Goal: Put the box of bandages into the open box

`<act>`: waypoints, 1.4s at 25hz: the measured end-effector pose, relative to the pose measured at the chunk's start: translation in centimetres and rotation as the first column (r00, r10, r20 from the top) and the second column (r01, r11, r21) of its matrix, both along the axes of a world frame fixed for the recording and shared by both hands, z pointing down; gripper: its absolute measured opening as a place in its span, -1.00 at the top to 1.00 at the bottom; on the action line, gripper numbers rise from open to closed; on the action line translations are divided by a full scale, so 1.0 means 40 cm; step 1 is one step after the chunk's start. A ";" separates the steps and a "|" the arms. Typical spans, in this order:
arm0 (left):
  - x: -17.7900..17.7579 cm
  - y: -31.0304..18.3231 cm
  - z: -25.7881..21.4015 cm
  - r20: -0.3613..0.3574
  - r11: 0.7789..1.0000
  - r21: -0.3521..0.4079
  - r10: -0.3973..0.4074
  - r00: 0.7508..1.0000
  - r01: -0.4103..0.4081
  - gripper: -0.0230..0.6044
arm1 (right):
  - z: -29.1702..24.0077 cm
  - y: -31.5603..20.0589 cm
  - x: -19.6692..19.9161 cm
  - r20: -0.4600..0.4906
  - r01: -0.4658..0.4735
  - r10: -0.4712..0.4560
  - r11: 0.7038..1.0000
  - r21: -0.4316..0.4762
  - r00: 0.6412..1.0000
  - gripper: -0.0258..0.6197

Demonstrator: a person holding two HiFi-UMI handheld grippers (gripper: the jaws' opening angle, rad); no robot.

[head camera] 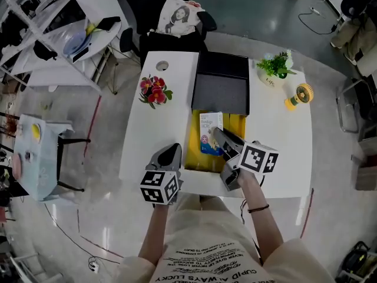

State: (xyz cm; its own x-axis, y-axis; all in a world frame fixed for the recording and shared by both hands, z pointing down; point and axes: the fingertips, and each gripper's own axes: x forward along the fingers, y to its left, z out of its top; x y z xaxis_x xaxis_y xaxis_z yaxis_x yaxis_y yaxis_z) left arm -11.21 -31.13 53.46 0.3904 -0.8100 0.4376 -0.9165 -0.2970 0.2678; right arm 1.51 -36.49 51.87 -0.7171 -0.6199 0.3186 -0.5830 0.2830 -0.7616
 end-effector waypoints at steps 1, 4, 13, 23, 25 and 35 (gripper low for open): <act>-0.001 -0.005 0.004 -0.003 1.000 -0.007 0.004 1.000 -0.004 0.86 | 0.008 0.000 -0.006 0.014 0.000 0.001 1.000 -0.031 1.000 0.63; 0.006 -0.013 0.015 -0.009 0.999 -0.026 0.028 1.000 -0.028 0.86 | 0.033 0.002 -0.014 0.025 -0.004 0.007 0.995 -0.097 1.000 0.63; 0.040 -0.025 0.042 -0.025 0.994 -0.051 0.090 0.996 -0.092 0.86 | 0.075 0.001 -0.007 0.026 -0.027 0.033 0.982 -0.186 0.999 0.63; 0.058 -0.034 0.050 -0.036 0.990 -0.062 0.124 0.992 -0.126 0.86 | 0.105 0.003 0.022 -0.016 -0.060 0.058 0.967 -0.246 0.998 0.63; 0.059 -0.034 0.051 -0.037 0.990 -0.063 0.128 0.991 -0.130 0.86 | 0.112 0.005 0.025 -0.053 -0.060 0.048 0.967 -0.248 0.997 0.63; 0.064 -0.043 0.051 -0.047 0.986 -0.059 0.150 0.988 -0.153 0.86 | 0.140 0.005 0.028 -0.184 -0.042 -0.005 0.967 -0.250 0.983 0.63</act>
